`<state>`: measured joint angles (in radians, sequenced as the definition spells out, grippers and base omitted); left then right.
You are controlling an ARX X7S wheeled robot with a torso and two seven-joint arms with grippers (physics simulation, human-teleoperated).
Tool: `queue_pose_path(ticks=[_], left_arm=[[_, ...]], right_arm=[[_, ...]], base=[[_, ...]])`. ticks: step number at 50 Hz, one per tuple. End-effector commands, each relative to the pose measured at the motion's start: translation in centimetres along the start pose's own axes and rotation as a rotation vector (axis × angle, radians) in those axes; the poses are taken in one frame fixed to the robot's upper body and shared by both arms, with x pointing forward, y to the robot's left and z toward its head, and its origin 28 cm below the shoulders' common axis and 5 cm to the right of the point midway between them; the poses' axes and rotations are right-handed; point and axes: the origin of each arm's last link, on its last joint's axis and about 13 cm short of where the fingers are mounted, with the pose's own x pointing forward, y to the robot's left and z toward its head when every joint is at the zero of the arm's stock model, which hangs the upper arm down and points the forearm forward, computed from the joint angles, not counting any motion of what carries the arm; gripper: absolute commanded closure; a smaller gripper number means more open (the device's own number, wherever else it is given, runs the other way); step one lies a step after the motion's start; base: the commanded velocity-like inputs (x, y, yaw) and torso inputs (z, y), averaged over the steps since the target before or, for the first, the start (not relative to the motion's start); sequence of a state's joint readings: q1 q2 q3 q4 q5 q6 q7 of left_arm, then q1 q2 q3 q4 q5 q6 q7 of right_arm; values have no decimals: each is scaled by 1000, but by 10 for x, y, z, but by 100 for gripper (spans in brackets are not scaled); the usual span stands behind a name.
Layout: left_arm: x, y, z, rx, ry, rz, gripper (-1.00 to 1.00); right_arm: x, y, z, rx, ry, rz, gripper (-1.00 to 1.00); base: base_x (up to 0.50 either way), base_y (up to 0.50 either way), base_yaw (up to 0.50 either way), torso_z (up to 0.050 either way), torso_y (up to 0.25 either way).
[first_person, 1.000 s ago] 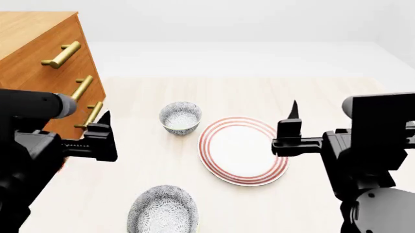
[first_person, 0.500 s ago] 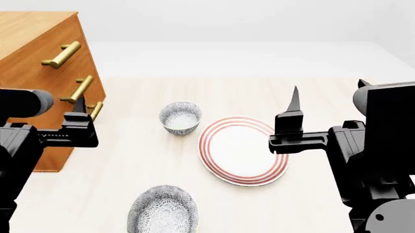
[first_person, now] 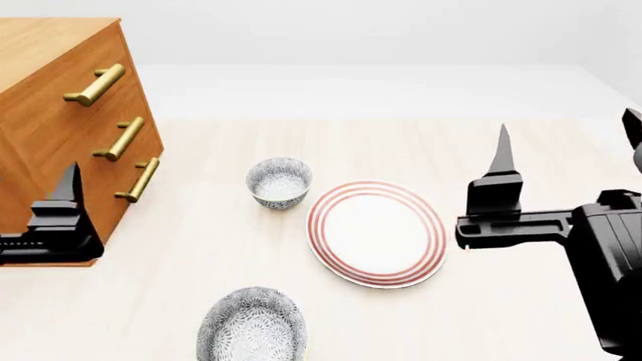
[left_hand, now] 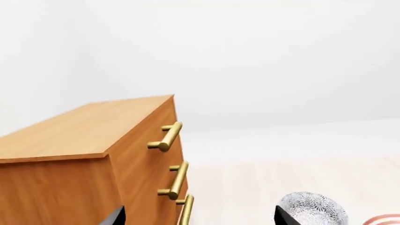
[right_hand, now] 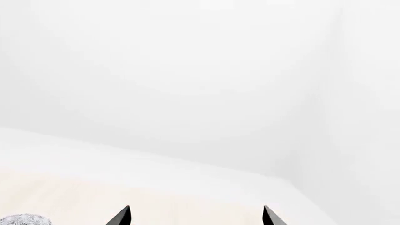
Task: Stack the bowl in the middle on the bowl at the back.
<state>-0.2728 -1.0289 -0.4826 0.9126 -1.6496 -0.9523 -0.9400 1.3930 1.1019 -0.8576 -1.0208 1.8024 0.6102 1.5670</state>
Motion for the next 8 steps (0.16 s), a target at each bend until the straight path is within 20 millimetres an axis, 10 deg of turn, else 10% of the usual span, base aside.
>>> queue_pose_path(ticks=[1, 8], left_arm=[[-35, 11, 7, 3, 13, -15, -100], [-48, 17, 8, 4, -4, -23, -100]], right_arm=[[-16, -22, 16, 1, 8, -35, -100], [-28, -36, 24, 7, -1, -35, -100]], base=[[0, 0, 0, 0, 0], [0, 0, 0, 0, 0]])
